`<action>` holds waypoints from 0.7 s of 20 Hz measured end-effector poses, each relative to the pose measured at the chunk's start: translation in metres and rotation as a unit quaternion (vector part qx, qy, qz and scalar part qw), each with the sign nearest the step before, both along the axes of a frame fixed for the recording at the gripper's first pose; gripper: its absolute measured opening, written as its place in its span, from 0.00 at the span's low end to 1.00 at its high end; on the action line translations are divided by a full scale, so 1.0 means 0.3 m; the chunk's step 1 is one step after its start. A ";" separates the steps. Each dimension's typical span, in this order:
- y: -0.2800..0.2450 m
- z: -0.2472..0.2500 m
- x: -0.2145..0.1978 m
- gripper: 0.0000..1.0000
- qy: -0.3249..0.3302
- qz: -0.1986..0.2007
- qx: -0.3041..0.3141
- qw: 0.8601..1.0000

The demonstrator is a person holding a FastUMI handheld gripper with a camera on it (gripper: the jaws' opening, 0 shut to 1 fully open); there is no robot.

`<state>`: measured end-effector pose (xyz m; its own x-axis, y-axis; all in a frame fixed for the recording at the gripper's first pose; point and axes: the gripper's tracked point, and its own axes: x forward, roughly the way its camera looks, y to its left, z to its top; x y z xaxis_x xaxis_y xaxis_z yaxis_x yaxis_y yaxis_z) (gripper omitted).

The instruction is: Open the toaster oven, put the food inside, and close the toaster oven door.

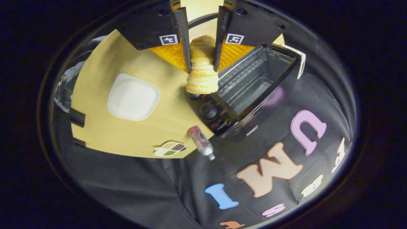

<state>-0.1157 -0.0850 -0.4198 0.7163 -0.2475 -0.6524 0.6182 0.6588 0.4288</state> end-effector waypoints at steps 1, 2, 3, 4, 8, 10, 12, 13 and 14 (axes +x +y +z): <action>0.044 -0.002 0.016 0.40 -0.003 0.004 0.009 1.000; 0.083 -0.004 0.036 0.40 -0.008 0.006 0.017 1.000; 0.119 -0.006 0.057 0.40 -0.012 0.008 0.024 1.000; 0.150 -0.011 0.080 0.40 -0.017 0.007 0.031 0.999; 0.254 -0.027 0.180 0.40 -0.039 -0.006 0.063 0.997; 0.277 -0.054 0.232 0.40 -0.041 -0.013 0.069 0.997; 0.300 -0.069 0.274 0.40 -0.046 -0.022 0.074 0.996; 0.310 -0.072 0.294 0.40 -0.050 -0.027 0.076 0.996; 0.315 -0.076 0.312 0.40 -0.055 -0.034 0.077 0.995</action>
